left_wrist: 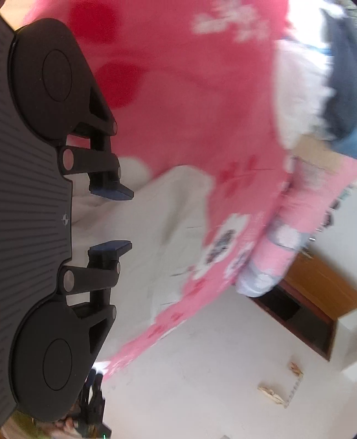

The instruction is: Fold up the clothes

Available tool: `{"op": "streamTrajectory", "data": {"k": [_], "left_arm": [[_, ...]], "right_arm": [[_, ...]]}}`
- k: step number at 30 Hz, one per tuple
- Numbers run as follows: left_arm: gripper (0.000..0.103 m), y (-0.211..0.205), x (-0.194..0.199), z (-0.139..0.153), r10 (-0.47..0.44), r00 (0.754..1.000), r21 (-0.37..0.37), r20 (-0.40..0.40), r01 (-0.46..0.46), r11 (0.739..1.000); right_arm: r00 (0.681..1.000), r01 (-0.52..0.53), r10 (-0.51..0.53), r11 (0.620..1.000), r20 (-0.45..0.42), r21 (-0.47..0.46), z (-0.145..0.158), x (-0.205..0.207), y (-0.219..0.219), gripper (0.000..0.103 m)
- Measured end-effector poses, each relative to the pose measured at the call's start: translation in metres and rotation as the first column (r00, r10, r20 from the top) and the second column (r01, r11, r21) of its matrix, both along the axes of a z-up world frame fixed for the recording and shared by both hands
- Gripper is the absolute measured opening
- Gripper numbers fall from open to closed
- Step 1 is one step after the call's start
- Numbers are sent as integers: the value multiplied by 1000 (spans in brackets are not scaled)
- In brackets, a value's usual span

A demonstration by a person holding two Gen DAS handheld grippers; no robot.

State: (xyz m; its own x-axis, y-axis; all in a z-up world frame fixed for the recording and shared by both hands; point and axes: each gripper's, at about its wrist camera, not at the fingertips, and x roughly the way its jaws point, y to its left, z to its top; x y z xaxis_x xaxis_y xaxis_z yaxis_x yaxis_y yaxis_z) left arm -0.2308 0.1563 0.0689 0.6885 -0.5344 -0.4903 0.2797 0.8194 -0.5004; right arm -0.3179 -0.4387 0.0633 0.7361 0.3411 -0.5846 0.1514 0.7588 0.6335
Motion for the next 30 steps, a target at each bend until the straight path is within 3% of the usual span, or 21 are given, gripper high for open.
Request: {"op": "streamTrajectory", "data": {"k": [3,5,7,10,14,16,19,23,25,29,30], "left_arm": [[45,-2,9,20,-24,996,51,82,20,999],[53,-17,22,24,-65,993,106,95,55,993],[53,-36,36,18,-87,994,166,72,74,983],[53,-49,57,2,-36,999,221,-20,39,974],[53,-43,67,-18,26,995,156,-92,-11,988],[53,-42,63,-22,27,996,151,-85,-14,988],[53,-48,62,-26,32,997,208,-68,-17,978],[53,-57,60,-32,5,998,247,-68,12,969],[53,-60,59,-33,-2,998,257,-62,18,966],[53,-60,59,-33,-8,998,259,-59,23,966],[53,-59,60,-32,-8,998,258,-59,23,966]], "right_arm": [[997,-37,43,995,58,-97,27,7,10,32],[991,-86,101,985,93,-149,42,20,29,32],[978,-162,183,970,105,-182,48,42,59,32],[942,-284,315,931,113,-227,52,74,110,29],[861,-465,498,854,106,-232,47,111,183,28],[806,-557,585,800,89,-222,41,128,218,27],[735,-657,678,718,15,-228,20,154,261,18],[706,-706,692,671,-153,-225,-20,194,295,12],[732,-679,657,680,-182,-276,-29,213,302,11],[850,-514,524,801,-53,-307,-15,235,281,12],[865,-487,501,824,-26,-289,-11,235,273,13]]}}
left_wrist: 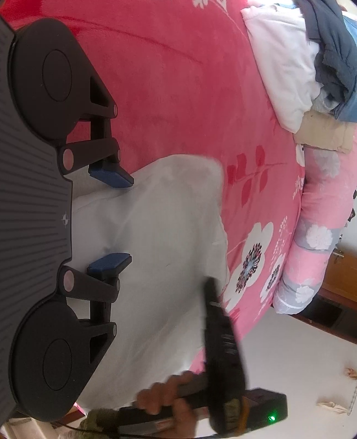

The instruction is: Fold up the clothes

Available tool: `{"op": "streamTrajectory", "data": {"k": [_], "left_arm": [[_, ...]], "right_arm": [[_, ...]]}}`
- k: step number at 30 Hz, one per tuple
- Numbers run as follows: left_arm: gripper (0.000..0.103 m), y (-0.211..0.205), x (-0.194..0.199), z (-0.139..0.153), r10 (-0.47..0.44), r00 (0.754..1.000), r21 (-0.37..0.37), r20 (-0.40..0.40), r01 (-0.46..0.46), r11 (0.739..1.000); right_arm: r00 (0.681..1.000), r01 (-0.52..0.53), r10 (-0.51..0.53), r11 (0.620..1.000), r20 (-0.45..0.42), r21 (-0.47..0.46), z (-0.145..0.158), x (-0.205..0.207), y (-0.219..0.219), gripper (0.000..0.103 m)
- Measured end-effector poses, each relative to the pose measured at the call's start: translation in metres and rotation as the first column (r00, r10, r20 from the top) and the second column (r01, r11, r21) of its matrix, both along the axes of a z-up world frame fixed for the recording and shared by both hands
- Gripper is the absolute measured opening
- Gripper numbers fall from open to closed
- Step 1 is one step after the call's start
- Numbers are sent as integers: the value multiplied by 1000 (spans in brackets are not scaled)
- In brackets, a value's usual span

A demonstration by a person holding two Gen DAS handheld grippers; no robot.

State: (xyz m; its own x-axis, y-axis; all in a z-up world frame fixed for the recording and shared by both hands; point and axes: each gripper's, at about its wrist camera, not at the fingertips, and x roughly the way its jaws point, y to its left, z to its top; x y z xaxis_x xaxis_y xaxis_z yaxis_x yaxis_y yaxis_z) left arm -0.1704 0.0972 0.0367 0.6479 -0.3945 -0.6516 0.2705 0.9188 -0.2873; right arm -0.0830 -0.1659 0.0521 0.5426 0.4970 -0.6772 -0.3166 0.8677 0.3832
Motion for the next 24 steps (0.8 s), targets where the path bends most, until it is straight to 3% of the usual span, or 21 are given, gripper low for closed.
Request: {"op": "streamTrajectory", "data": {"k": [3,8,12,13,16,21,24], "left_arm": [[53,3,3,4,-1,1000,1,8,1,1000],[53,10,18,16,-6,999,-3,52,6,1000],[58,4,41,22,-80,996,4,48,80,997],[63,-1,47,23,-116,993,6,39,116,993],[64,-20,66,28,-192,981,29,39,191,981],[64,-57,91,32,-312,947,63,77,307,950],[64,-80,105,31,-392,916,92,85,384,919]], "right_arm": [[996,82,-86,992,34,91,12,-2,-27,13],[977,209,-214,960,7,187,25,-22,-104,15],[966,254,-257,962,10,103,29,-33,-153,41],[964,265,-267,961,11,82,29,-36,-165,42],[955,295,-295,955,14,21,31,-44,-200,42],[982,188,-188,982,18,-23,24,-18,-187,43],[995,64,-59,996,76,-58,22,-9,-154,42]]}}
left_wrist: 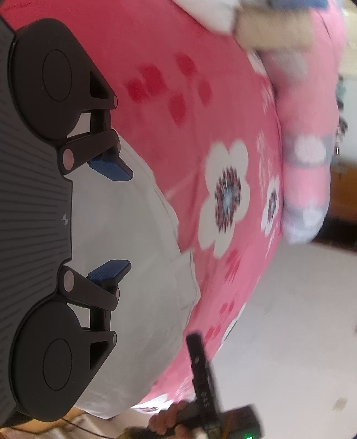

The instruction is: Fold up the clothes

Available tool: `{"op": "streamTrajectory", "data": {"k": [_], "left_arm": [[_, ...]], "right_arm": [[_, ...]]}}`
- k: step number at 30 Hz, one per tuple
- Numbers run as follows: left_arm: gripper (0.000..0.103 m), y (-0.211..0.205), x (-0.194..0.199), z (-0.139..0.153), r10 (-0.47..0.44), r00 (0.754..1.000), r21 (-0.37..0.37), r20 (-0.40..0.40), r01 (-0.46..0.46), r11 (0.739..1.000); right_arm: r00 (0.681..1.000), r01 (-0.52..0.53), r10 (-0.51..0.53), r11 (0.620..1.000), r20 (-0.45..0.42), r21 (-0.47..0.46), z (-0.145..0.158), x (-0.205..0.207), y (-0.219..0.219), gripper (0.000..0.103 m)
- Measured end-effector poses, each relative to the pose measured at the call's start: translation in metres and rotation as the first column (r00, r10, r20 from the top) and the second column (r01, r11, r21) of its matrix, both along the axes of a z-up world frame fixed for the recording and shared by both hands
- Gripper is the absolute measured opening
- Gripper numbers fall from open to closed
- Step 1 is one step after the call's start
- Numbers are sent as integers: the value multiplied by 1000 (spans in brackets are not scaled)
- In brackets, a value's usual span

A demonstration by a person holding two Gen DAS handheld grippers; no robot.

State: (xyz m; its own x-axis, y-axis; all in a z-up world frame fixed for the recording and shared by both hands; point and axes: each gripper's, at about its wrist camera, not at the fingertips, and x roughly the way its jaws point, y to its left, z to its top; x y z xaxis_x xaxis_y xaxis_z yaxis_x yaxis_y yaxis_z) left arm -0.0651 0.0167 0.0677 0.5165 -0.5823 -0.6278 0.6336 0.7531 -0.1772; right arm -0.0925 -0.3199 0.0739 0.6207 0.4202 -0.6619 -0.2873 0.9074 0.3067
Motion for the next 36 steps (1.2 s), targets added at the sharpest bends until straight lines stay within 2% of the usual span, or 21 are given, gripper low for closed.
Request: {"op": "streamTrajectory", "data": {"k": [3,7,11,17,21,23,25,26,28,29,36], "left_arm": [[63,-17,11,-4,-58,998,35,24,57,998],[62,-30,24,-12,-93,995,75,33,90,993],[58,-35,31,-20,-94,995,99,15,92,991],[47,-39,30,-20,-100,994,97,52,95,991],[41,-43,26,-19,-126,988,108,86,117,987],[30,-44,25,-20,-130,987,110,90,120,987],[23,-44,24,-20,-128,987,105,93,118,987],[17,-44,24,-21,-127,987,103,94,118,988],[12,-43,23,-19,-124,988,92,96,115,989],[10,-43,23,-19,-122,988,86,98,114,990],[6,-41,14,-11,-144,980,71,136,135,988]], "right_arm": [[998,-66,66,998,9,4,-2,19,25,39],[993,-113,116,991,-33,66,-10,55,42,36],[982,-130,149,979,-113,156,-23,91,51,36],[956,-141,185,970,-227,199,-49,126,73,38],[946,-182,225,964,-233,193,-54,126,85,36],[944,-198,240,961,-226,192,-54,125,90,34],[942,-212,254,957,-220,196,-53,124,92,22],[943,-214,255,957,-213,198,-51,123,91,21],[943,-227,265,955,-202,194,-49,120,91,11],[943,-233,270,953,-196,191,-47,118,91,9],[953,-229,252,962,-165,147,-40,104,81,5]]}}
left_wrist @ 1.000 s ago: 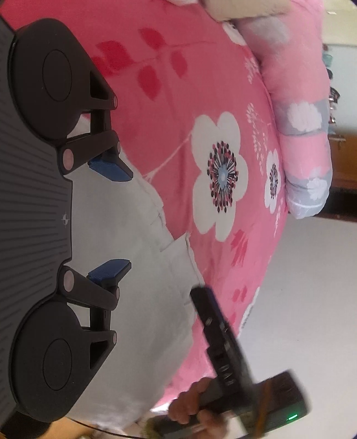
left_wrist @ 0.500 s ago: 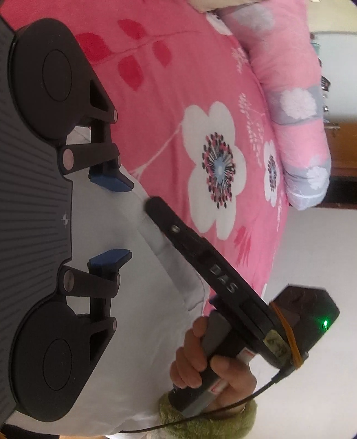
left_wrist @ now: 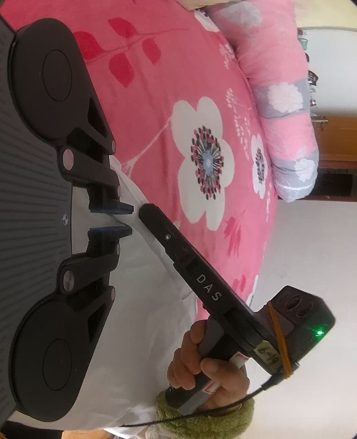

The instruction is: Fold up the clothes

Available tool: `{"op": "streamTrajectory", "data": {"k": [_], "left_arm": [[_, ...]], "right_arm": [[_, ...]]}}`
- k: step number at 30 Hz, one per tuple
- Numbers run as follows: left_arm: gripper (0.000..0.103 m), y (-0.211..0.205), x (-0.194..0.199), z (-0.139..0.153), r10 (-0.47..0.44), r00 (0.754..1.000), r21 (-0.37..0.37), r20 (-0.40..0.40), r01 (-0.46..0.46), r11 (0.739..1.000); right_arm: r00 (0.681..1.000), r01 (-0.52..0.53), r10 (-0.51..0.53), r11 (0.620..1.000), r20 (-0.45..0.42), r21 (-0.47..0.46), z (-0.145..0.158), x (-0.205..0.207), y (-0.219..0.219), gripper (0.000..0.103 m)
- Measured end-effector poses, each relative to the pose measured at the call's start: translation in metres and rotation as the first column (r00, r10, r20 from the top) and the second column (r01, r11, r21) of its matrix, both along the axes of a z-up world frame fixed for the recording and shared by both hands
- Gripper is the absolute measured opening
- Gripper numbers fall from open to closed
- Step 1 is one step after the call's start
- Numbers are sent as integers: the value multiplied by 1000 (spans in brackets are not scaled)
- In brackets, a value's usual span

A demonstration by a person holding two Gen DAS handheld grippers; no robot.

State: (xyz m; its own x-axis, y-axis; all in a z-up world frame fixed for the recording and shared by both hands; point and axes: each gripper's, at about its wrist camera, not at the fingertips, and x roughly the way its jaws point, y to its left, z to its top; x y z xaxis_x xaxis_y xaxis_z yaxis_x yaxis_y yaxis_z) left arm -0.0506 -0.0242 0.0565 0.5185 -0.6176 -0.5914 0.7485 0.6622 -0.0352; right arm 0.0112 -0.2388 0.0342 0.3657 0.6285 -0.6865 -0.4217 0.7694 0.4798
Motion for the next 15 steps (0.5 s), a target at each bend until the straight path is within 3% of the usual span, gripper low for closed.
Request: {"op": "streamTrajectory", "data": {"k": [7,11,15], "left_arm": [[6,-1,7,2,10,1000,-9,15,-10,1000],[6,1,26,-12,68,996,-3,-66,-68,998],[6,5,28,-15,86,994,-9,-69,-87,996]], "right_arm": [[1000,6,-6,1000,-4,-21,1,-6,-19,5],[999,25,-26,1000,-21,-12,-1,-5,-26,8],[993,108,-110,993,39,51,15,-6,-55,30]]}}
